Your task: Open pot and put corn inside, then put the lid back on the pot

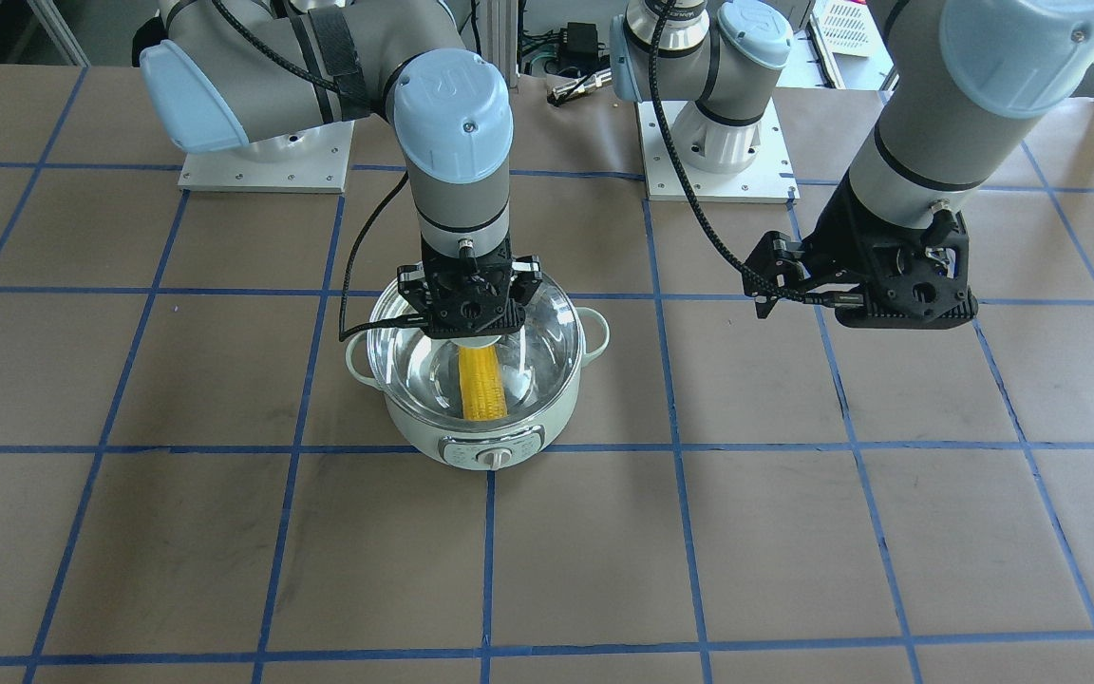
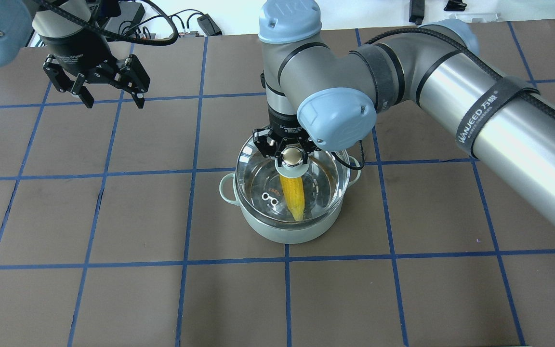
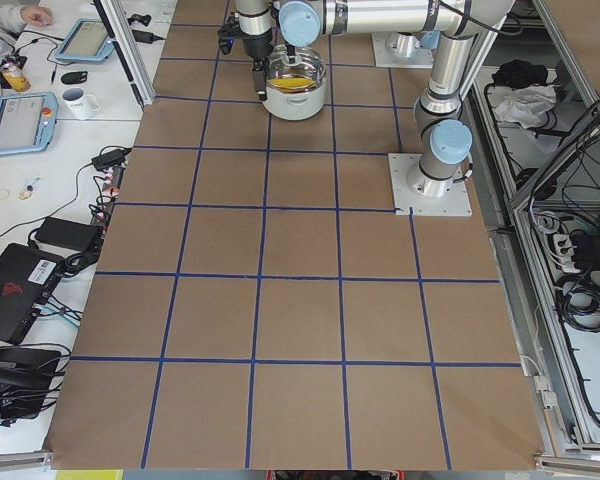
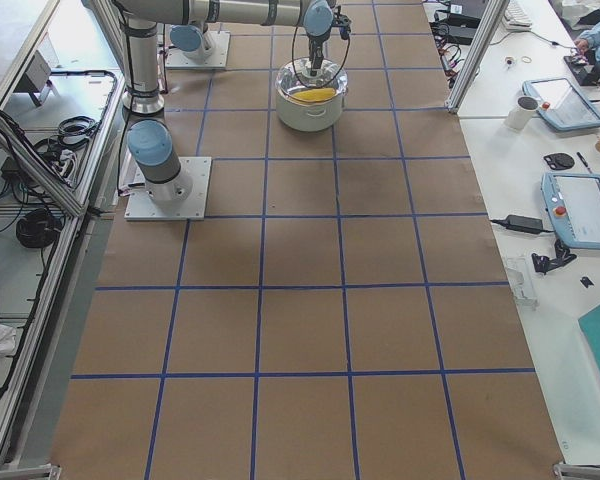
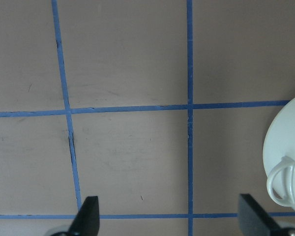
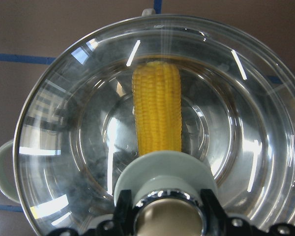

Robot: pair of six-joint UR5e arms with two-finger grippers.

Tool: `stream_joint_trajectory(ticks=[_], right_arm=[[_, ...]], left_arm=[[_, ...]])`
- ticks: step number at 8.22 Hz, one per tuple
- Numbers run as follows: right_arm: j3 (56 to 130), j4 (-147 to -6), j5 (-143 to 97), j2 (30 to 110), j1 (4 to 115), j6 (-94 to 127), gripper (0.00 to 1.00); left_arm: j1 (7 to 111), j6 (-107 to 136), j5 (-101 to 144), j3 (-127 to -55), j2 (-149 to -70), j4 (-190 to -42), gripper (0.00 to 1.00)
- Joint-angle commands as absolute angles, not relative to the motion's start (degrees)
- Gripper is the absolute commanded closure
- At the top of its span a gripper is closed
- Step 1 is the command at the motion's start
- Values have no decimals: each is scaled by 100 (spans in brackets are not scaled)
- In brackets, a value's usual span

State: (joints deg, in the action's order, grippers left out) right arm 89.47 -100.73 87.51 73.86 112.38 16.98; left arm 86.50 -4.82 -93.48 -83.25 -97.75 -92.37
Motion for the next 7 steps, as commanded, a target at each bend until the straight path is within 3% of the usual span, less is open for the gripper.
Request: stream_joint_trajectory(ticks=[1, 7], right_arm=[[8956, -10116, 8745, 7374, 11267, 1679, 97], [9044, -10230, 8745, 7356, 11320, 1679, 97]], left_arm=[[8675, -475, -9325, -8376, -9520, -9237, 0], [8684, -70, -9017, -8402, -9492, -9237, 0]])
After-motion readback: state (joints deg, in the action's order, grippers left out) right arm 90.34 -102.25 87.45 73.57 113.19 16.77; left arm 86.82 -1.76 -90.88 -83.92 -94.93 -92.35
